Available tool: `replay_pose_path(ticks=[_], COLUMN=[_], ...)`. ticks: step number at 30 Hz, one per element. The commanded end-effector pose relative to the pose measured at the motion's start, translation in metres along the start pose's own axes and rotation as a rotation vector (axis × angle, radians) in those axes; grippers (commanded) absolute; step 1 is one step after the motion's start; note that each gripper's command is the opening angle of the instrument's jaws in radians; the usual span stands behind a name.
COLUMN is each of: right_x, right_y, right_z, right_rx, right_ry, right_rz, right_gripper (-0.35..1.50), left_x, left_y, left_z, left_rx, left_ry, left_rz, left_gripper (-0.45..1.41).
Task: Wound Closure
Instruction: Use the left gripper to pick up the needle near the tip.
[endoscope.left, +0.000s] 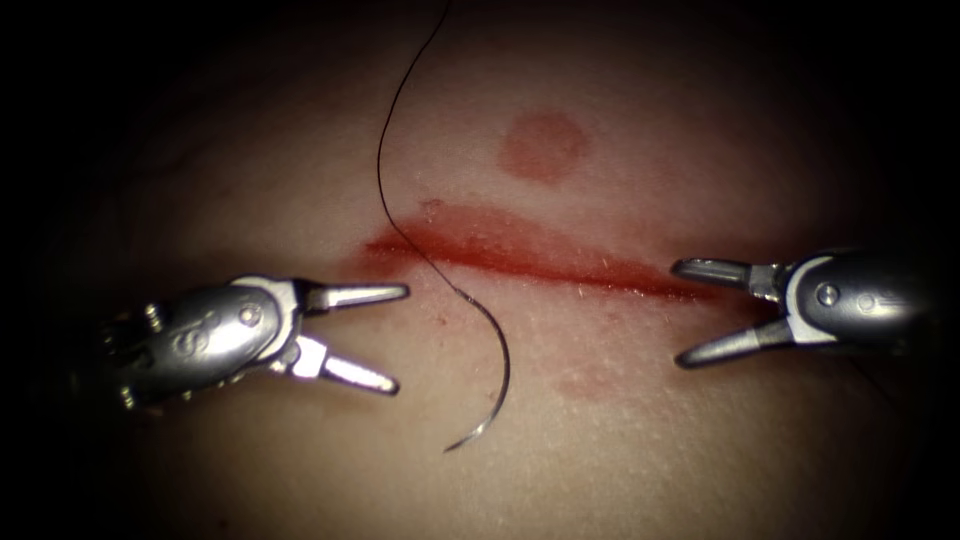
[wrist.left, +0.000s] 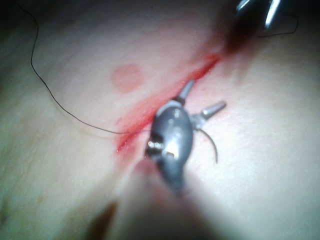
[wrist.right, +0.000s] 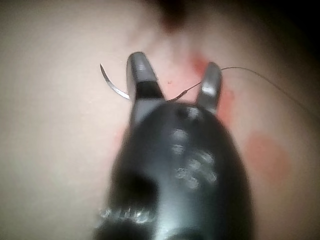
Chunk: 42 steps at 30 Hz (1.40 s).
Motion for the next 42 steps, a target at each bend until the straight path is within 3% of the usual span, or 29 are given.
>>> replay_pose_path(ticks=[1,9,18,23,26,31,36,42], right_x=[-0.0004,-0.0001,0.0,0.0,-0.0001,0.0,0.0,-0.0001], right_y=[-0.0004,-0.0005,-0.0008,-0.0007,-0.0008,-0.0009,-0.001,-0.0012], right_z=[0.0007,0.0009,0.0011,0.0011,0.0014,0.0015,0.0017,0.0022], right_rx=[0.003,0.002,0.009,0.008,0.007,0.01,0.01,0.015], right_ry=[0.002,0.001,-0.004,-0.004,-0.005,-0.01,-0.013,-0.023], right_rz=[0.002,0.003,0.002,0.003,0.002,0.002,0.001,-0.001], right_gripper=[1.04,1.04,1.04,1.04,1.04,1.04,1.04,1.04], left_x=[-0.0005,0.0003,0.001,0.0016,0.0022,0.0031,0.0032,0.0031], left_y=[0.0,0.0006,0.0014,0.0018,0.0023,0.0043,0.0054,0.005], left_z=[0.0006,0.0013,0.0026,0.0041,0.0053,0.0056,0.0055,0.0065], left_rx=[-0.002,-0.002,0.052,0.154,0.215,0.241,0.261,0.287], left_ry=[0.001,-0.032,-0.148,-0.301,-0.489,-0.642,-0.723,-0.723], left_rz=[-0.001,-0.003,-0.162,-0.269,-0.312,-0.364,-0.384,-0.416], left_gripper=[0.51,0.51,0.51,0.5,0.5,0.49,0.49,0.49])
